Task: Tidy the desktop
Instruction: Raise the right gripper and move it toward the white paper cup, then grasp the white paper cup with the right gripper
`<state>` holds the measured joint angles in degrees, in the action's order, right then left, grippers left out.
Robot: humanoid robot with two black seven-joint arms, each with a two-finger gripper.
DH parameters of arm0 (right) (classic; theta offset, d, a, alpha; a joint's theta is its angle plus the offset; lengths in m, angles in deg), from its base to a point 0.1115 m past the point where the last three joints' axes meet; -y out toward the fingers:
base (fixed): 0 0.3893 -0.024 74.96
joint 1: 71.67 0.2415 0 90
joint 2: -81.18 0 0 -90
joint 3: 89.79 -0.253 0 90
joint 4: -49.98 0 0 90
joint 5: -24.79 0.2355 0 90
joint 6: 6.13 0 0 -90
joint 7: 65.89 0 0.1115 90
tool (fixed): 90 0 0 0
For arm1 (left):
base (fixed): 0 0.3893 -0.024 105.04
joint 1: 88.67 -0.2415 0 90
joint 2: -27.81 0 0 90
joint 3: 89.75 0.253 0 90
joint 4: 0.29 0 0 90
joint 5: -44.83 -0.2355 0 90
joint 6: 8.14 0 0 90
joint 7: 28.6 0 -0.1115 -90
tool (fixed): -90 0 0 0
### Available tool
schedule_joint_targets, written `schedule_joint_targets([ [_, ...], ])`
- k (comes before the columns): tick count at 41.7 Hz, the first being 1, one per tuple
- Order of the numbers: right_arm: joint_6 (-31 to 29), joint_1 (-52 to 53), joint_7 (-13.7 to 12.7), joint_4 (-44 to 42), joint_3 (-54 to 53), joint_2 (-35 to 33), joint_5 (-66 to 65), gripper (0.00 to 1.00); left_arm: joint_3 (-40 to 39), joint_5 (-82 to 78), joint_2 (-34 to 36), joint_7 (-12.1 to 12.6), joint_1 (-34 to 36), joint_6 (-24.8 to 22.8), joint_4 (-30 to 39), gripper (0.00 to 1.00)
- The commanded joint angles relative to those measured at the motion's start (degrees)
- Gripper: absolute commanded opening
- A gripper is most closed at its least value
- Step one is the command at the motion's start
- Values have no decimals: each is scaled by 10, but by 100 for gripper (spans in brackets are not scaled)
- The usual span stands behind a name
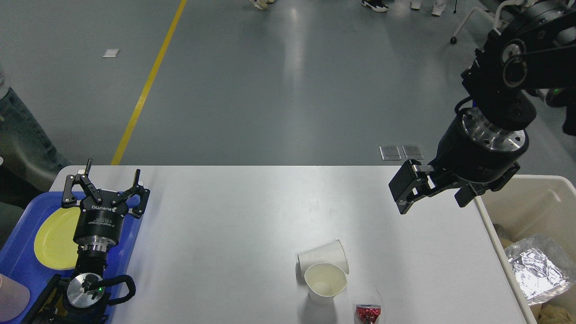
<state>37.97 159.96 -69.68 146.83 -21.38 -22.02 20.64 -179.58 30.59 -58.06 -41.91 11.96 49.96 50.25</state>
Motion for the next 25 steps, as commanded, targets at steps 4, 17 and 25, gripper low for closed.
schedule_joint_targets([
  [4, 40, -44, -1, -3, -14, 16, 0, 100, 0, 0, 0, 0, 0, 0, 0, 96],
  [17, 102, -171, -1, -18, -98, 28, 16, 100, 0, 0, 0, 0, 0, 0, 0, 96],
  [25, 159, -287, -3, -78, -122, 68, 16, 98, 0, 0, 1, 0, 0, 0, 0, 96],
])
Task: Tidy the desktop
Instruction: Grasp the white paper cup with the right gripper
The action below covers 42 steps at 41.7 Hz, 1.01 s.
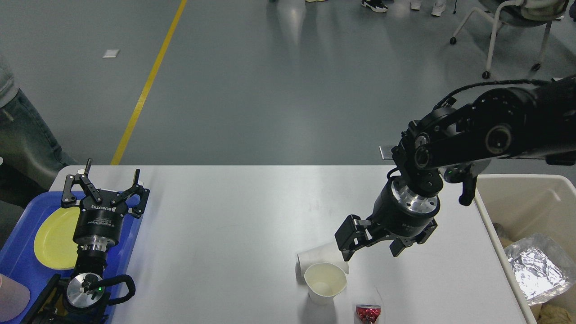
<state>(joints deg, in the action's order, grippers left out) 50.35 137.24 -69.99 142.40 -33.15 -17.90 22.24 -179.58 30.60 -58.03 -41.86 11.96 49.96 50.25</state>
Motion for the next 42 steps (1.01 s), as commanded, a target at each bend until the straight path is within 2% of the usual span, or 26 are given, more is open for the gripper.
schedule_joint_targets([
  [1, 44, -73, 0, -42, -4, 32, 0, 98, 0, 0, 0, 0, 0, 0, 0, 96],
  [9, 124, -175, 0, -87, -4, 77, 1, 98, 0, 0, 1, 0, 0, 0, 0, 96],
  [17, 206, -232, -1, -102, 0, 99, 10, 98, 0, 0, 0, -1, 0, 0, 0, 96],
  [27, 257, -284, -1, -132, 0, 116, 10, 97, 0, 0, 0, 0, 0, 0, 0, 96],
  [31, 260, -300, -1, -150, 0, 120, 10, 92, 0, 0, 0, 0, 0, 0, 0, 96],
  [37, 258, -306, -1, -153, 0, 123, 11, 69, 0, 0, 0, -1, 0, 0, 0, 96],
  [42, 255, -306, -6, -153, 0, 123, 28, 40, 0, 0, 0, -1, 0, 0, 0, 96],
])
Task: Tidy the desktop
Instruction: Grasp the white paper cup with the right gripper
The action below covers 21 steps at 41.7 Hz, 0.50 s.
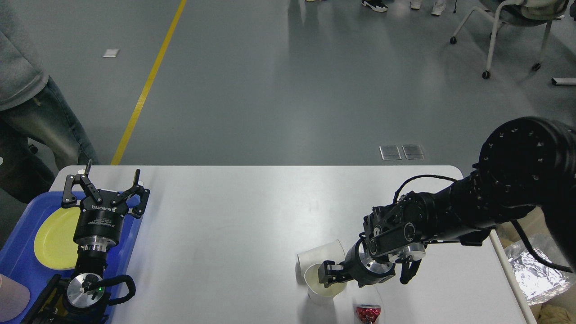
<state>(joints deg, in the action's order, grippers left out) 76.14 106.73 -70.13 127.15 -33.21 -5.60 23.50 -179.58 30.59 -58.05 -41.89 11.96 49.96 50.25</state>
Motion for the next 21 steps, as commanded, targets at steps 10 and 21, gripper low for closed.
schedule_joint_targets([
  [10, -9, -1, -33, 3, -2, 0, 24, 0, 0, 0, 0, 0, 0, 0, 0, 96],
  [21, -1, 3, -33, 4, -5, 1, 24, 0, 0, 0, 0, 0, 0, 0, 0, 96],
])
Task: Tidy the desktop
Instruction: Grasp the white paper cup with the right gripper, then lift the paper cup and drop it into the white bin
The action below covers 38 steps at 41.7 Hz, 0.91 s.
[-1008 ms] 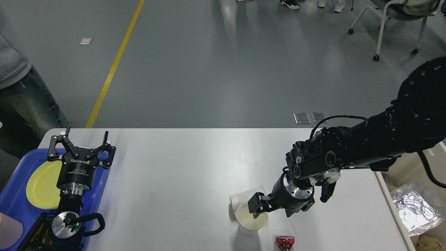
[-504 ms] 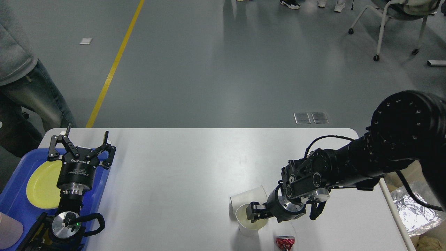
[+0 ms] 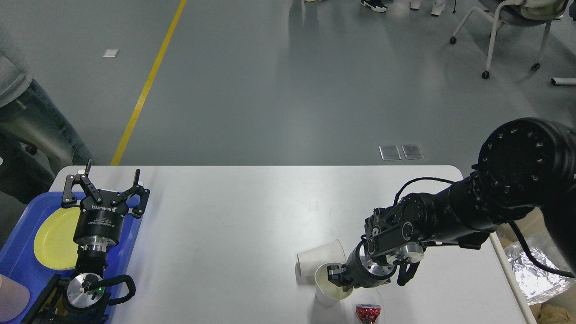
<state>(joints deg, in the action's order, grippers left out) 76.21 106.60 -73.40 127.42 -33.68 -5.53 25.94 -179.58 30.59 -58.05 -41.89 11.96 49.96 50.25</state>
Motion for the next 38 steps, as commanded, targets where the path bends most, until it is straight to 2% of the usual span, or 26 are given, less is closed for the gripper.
schedule_joint_targets([
  [1, -4, 6, -1, 2, 0, 0, 0, 0, 0, 0, 0, 0, 0, 0, 0, 96],
  [12, -35, 69, -2, 60, 0, -17, 0, 0, 0, 0, 0, -1, 0, 0, 0, 96],
  [22, -176, 255, -2, 132, 17, -108, 4, 0, 0, 0, 0, 0, 0, 0, 0, 96],
  [34, -272, 419, -2, 173, 65, -155, 6, 0, 0, 0, 0, -1, 0, 0, 0, 96],
  [38, -272, 426, -2, 175, 78, -155, 7, 0, 0, 0, 0, 0, 0, 0, 0, 96],
])
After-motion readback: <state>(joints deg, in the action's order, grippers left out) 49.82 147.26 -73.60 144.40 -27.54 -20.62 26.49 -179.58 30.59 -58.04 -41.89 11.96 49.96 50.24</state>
